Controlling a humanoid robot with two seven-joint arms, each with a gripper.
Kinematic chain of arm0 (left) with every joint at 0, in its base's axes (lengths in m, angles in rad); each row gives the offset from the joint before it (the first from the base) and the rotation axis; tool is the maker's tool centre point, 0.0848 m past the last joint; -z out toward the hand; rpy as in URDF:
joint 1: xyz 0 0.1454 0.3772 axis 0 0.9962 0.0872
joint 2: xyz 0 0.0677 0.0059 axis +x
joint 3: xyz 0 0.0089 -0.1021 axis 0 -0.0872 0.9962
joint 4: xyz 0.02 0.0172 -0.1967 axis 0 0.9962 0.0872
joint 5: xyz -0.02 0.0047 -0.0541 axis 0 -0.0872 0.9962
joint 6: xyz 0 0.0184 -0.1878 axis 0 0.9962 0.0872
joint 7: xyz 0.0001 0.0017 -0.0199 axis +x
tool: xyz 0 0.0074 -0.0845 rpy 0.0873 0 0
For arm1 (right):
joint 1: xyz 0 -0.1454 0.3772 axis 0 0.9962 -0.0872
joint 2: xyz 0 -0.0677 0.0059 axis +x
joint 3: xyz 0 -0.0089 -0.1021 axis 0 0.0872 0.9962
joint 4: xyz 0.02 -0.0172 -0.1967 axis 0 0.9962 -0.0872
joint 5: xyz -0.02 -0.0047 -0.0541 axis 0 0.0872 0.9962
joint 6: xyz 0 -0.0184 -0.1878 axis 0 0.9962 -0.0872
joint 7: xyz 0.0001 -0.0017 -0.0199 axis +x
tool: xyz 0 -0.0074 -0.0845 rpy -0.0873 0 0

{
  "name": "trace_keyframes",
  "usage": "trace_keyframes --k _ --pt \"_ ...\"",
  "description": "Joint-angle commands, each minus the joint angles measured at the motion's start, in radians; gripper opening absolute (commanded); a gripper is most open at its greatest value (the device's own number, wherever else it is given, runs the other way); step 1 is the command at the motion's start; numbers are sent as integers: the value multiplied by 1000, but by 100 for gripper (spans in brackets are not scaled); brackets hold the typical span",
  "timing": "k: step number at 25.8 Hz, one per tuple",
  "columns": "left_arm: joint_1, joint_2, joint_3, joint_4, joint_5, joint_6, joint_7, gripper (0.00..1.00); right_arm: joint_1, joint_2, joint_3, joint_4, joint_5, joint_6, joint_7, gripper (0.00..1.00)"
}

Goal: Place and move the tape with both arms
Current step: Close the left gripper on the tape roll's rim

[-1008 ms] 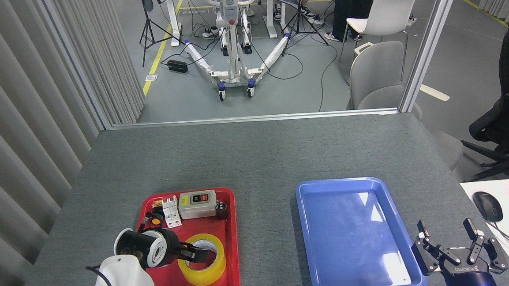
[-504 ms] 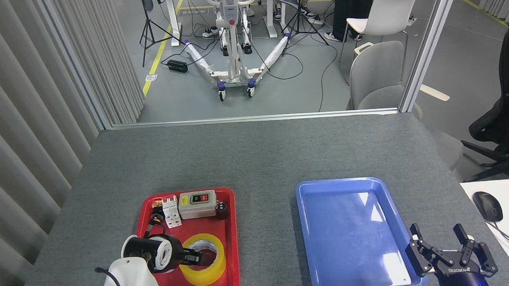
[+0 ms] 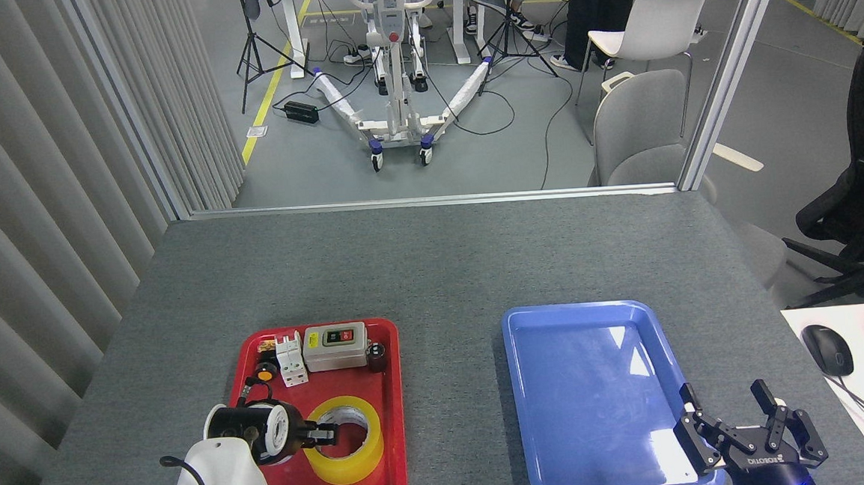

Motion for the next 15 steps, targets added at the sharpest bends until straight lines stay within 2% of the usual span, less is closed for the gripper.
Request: trace_keyframes --k 1,8,11,15 --pt "1 3 0 0 -1 12 0 42 -1 -3 5 1 -2 -6 0 100" --pt "4 4 0 -3 9 -2 -13 32 -3 -23 51 1 -5 5 -26 100" --pt "9 6 1 -17 17 -8 -13 33 -1 -23 51 2 -5 3 -26 100" --pt "29 10 14 -81 16 -74 3 32 0 -24 51 1 -5 -6 -36 100"
